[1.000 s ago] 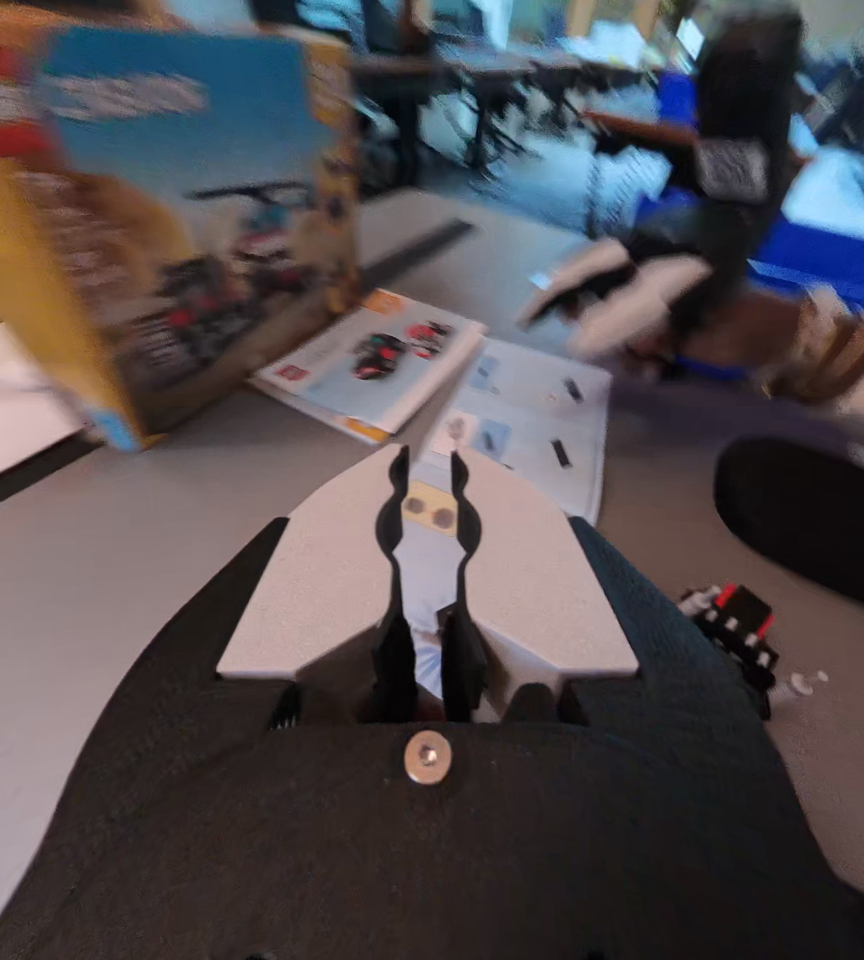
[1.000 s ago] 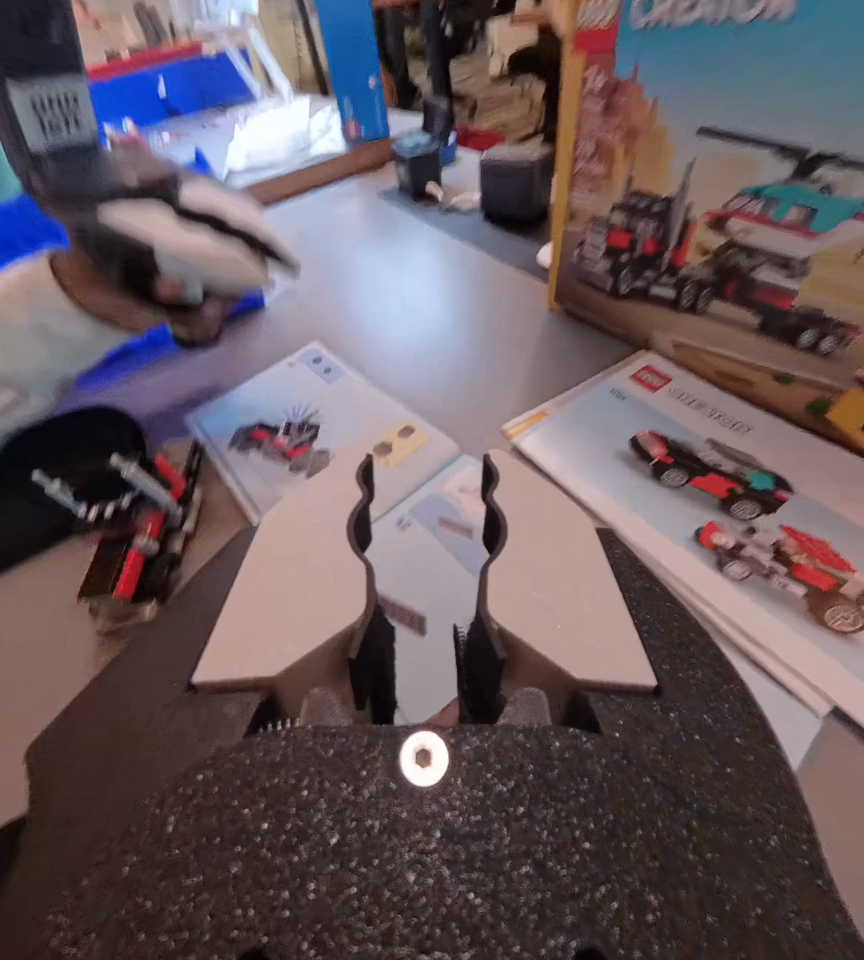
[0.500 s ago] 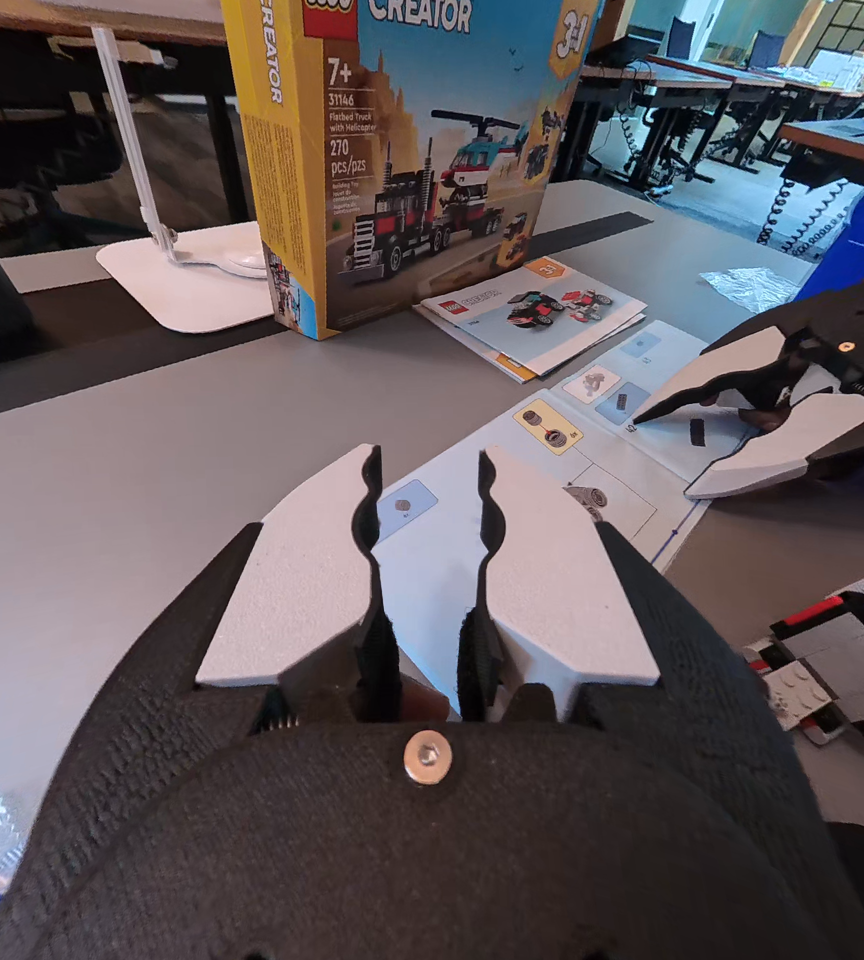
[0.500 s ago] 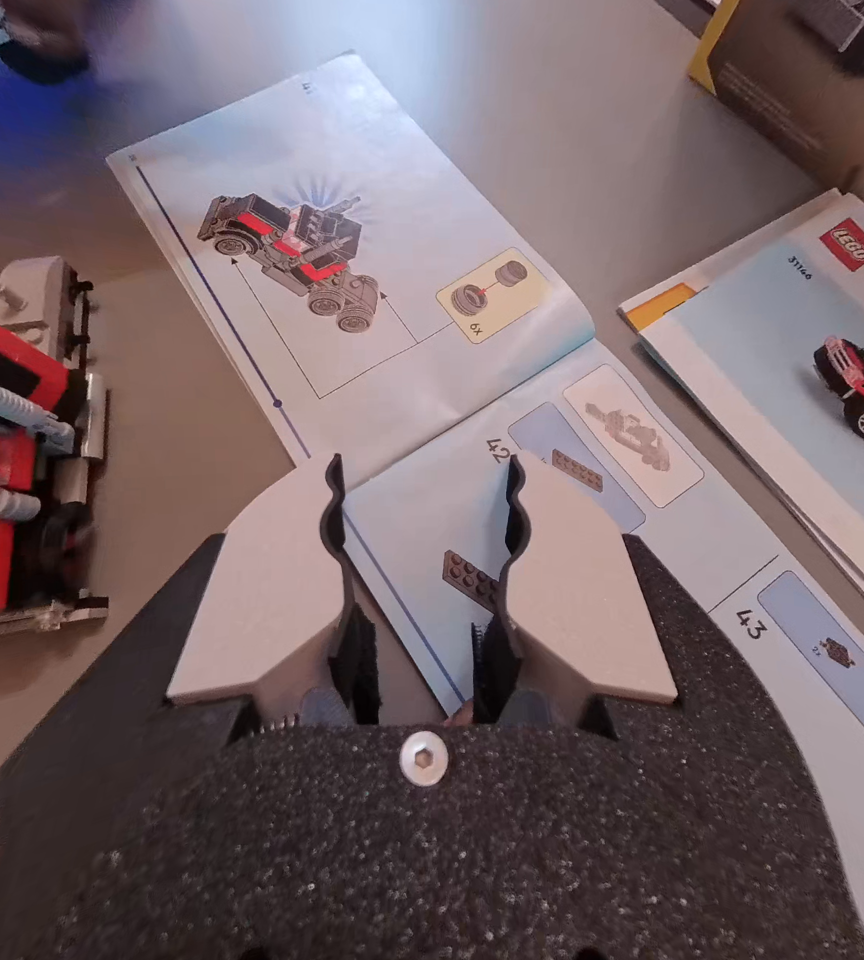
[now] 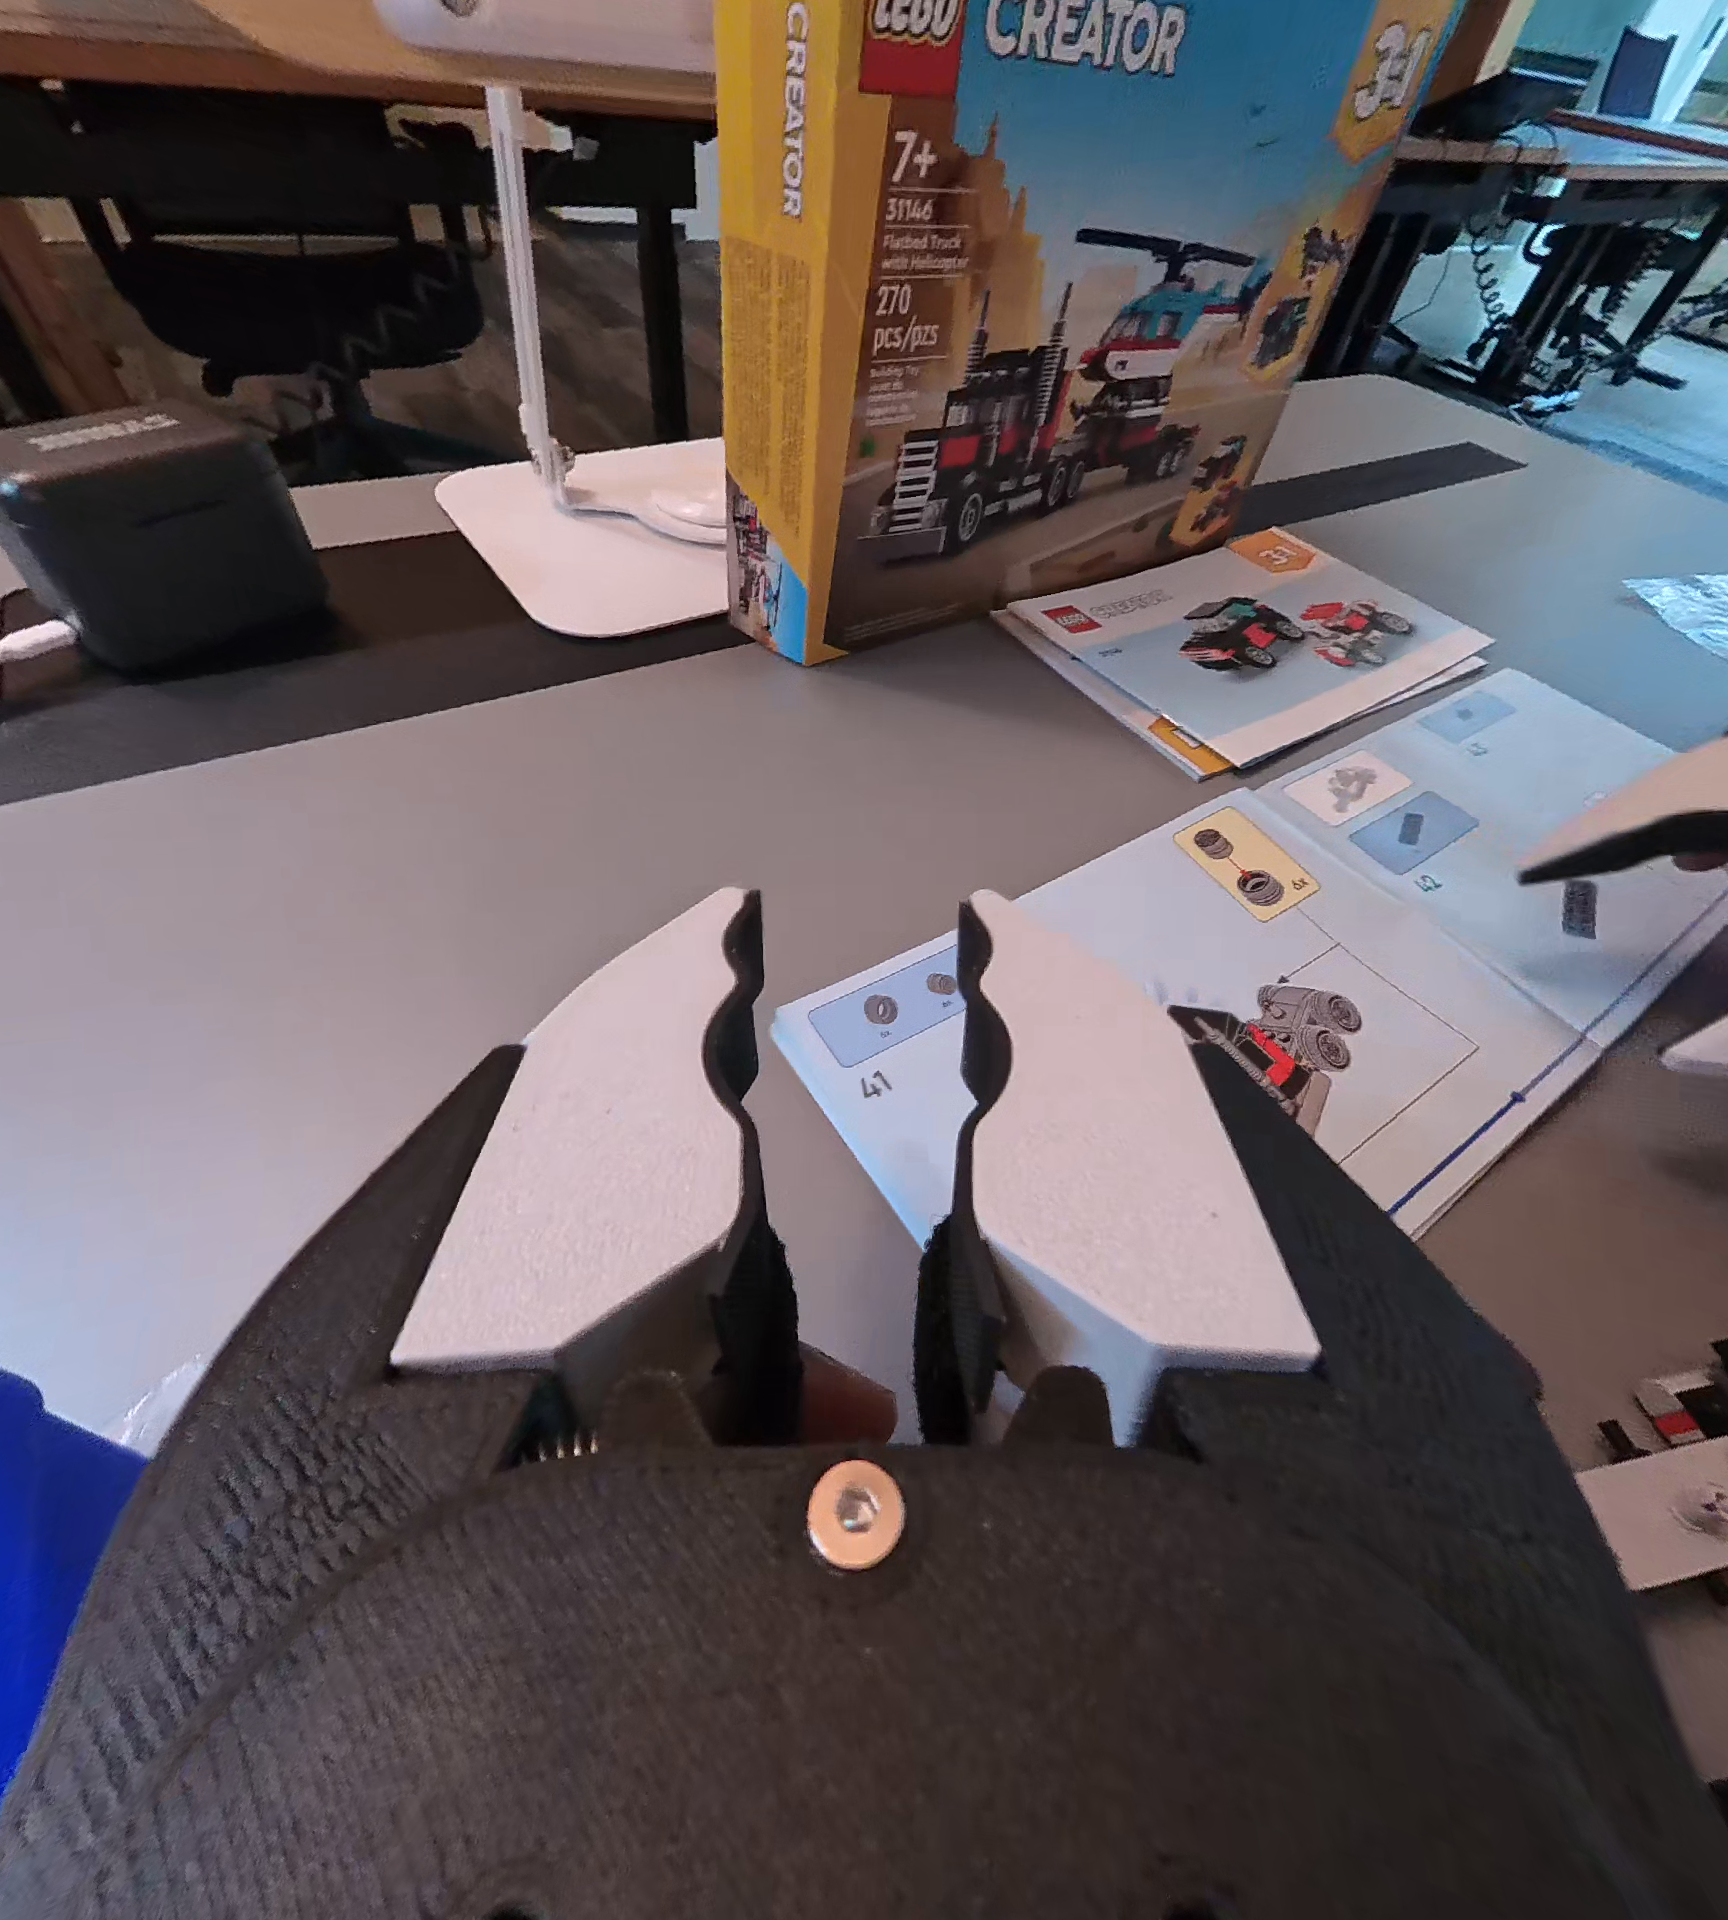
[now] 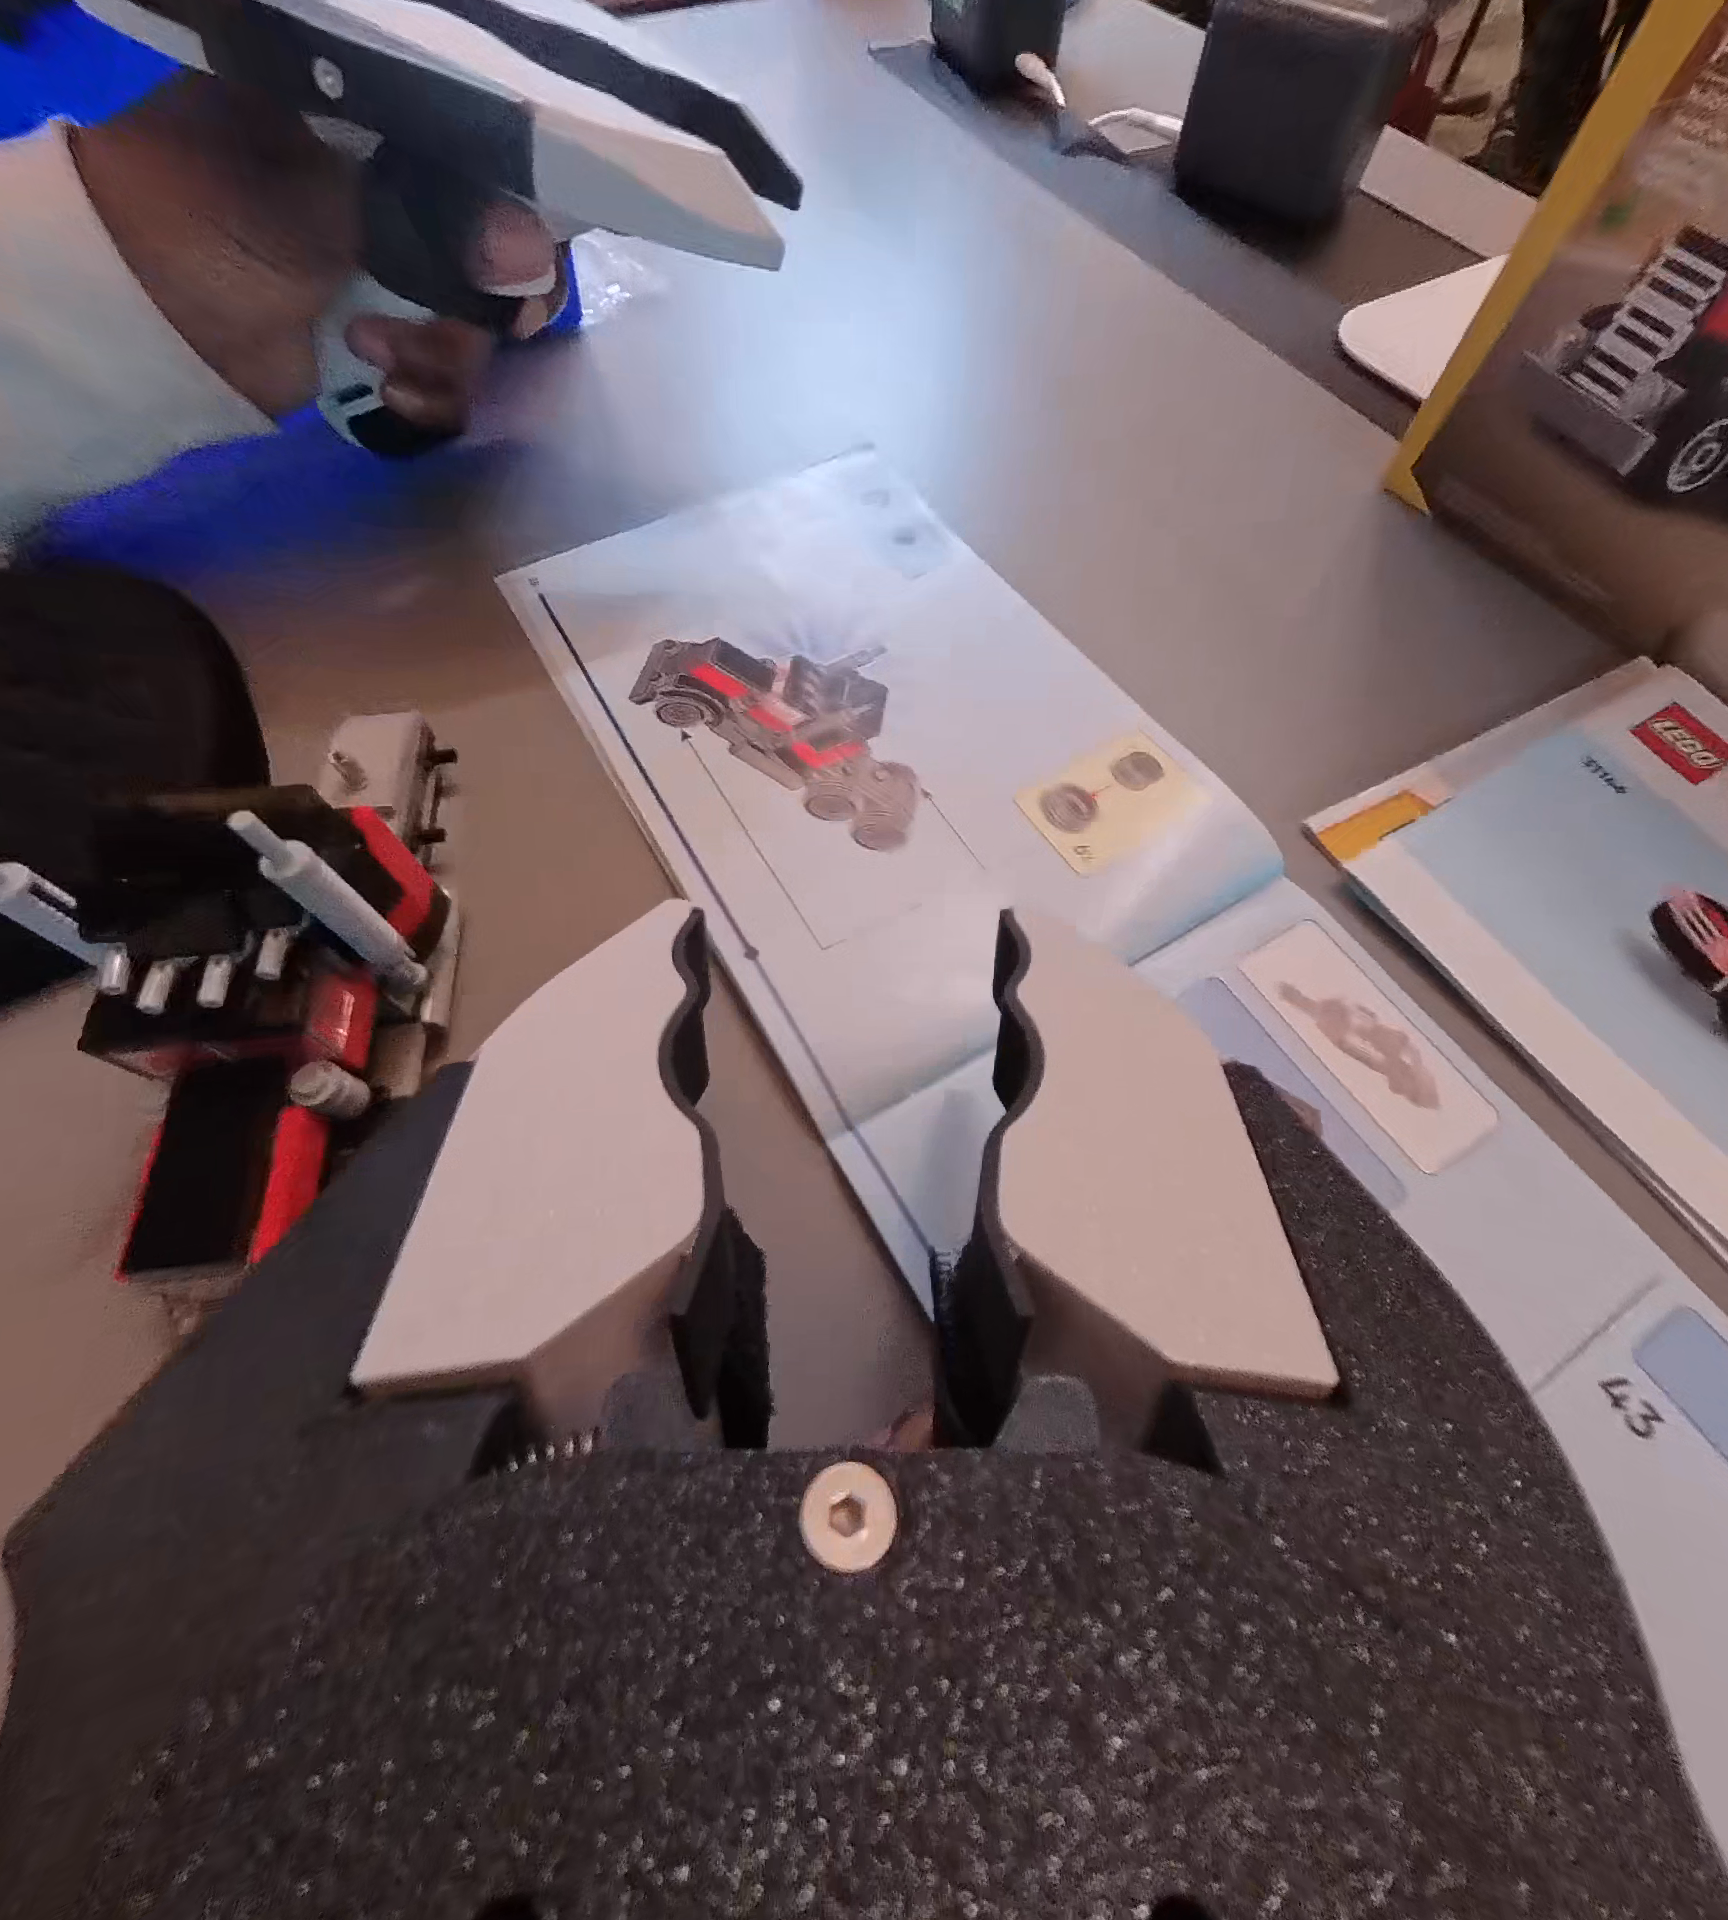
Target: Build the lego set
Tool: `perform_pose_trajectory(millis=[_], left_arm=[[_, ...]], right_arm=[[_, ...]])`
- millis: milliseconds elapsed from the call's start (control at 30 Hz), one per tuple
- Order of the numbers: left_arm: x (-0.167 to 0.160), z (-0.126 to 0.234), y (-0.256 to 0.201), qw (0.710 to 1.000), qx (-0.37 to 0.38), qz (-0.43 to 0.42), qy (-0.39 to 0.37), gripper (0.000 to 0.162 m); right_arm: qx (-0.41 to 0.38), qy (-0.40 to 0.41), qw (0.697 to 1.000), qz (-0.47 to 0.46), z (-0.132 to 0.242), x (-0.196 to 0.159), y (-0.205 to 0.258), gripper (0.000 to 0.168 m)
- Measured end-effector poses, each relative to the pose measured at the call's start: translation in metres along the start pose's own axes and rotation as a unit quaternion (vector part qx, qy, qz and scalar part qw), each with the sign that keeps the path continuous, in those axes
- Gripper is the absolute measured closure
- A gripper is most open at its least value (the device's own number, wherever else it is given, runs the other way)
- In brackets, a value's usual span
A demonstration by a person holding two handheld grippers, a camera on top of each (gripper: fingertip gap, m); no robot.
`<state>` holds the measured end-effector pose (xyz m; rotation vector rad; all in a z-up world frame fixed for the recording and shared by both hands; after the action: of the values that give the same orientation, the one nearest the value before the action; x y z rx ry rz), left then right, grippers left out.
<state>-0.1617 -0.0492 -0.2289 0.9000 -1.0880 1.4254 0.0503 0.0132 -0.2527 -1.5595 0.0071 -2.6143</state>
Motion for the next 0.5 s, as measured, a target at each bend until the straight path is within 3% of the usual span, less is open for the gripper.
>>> perform_pose_trajectory(millis=[267, 500], left_arm=[[-0.004, -0.001, 0.0, 1.0, 0.003, 0.0, 0.015, 0.126], [-0.006, -0.001, 0.001, 1.0, 0.005, 0.002, 0.019, 0.126]], right_arm=[[-0.019, 0.095, 0.995, 0.02, -0.009, -0.025, -0.007, 0.122], [-0.008, 0.099, 0.995, 0.009, -0.009, -0.026, -0.007, 0.123]])
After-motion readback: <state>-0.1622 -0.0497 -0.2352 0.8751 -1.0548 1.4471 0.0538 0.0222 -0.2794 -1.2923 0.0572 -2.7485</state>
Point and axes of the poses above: each gripper's, where its closed fingertips meet, z back along the fingers, x out of its top, y = z × x across the jaws, the point moved 4 cm from there along z, back along the fingers, and after that the axes turned 3 degrees about z, right-handed, at the moved point
